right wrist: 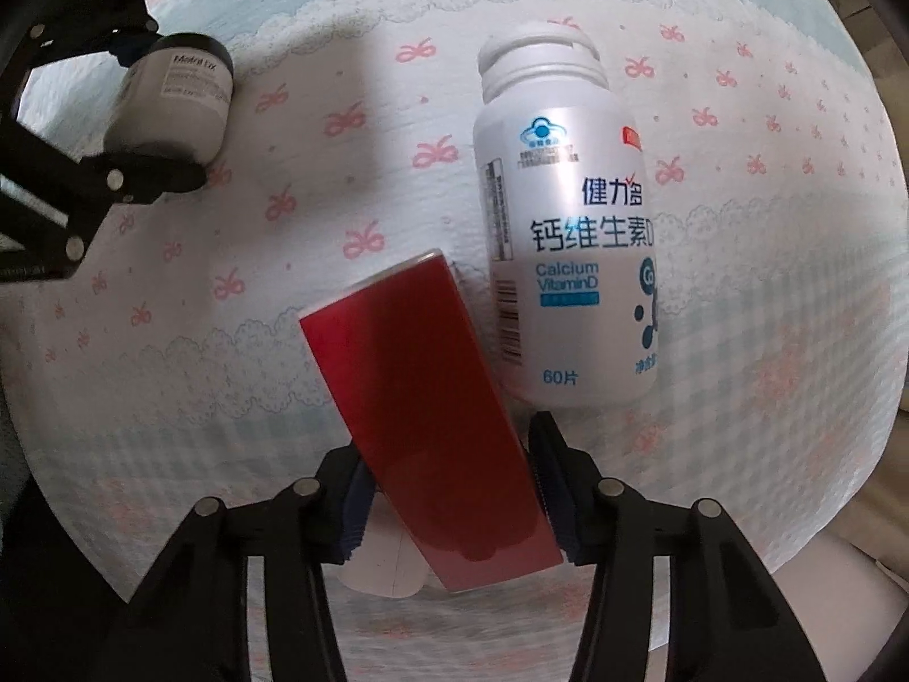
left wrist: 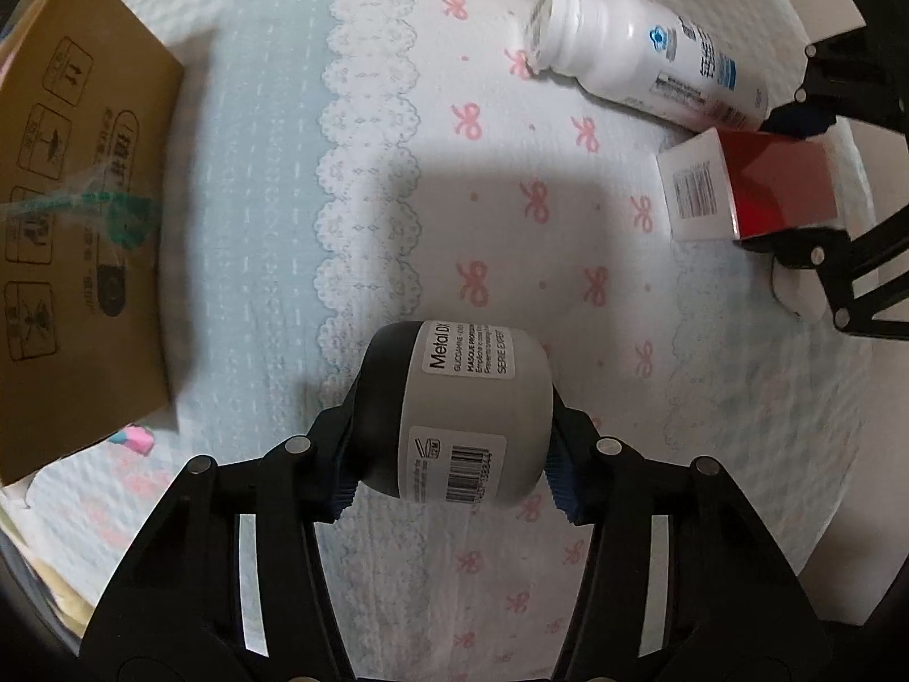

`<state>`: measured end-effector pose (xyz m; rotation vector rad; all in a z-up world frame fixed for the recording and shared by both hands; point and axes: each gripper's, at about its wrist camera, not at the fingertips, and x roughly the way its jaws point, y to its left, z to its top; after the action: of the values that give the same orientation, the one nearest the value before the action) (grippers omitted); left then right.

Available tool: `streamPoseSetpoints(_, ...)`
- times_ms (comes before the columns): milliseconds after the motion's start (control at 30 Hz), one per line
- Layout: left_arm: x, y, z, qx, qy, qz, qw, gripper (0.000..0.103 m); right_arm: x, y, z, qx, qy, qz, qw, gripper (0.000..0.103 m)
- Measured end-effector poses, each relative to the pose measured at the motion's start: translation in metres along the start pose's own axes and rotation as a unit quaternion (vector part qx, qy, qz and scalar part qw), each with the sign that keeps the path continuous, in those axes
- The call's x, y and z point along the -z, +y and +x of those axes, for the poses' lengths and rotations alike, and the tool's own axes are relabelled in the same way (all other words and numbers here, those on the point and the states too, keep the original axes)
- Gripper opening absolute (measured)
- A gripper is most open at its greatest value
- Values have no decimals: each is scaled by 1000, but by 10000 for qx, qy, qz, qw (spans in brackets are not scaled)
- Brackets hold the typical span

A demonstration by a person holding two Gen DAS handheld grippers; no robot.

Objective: Organize rigid objects
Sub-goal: 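Grasp black-lidded white jar with left tool while right tool grasps red box, then carry the black-lidded jar and red box over the cardboard box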

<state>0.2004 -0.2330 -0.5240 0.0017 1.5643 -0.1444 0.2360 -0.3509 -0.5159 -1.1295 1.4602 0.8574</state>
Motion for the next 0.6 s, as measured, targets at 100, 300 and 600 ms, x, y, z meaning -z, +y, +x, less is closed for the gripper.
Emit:
streamPoseSetpoints(100,1,1,-2,-3,-19,18,10000,49,1,6,-3,29,-22,24,10000,46)
streamPoseSetpoints(300,2,7,-11,57,-115,-19,9999,49,3,14,-23,0,-160,270,9995,42)
streamPoseSetpoints(600,13,15,-57,178,-472,56,9987,49,21,25,-64,-186,-369,1234,9915,38)
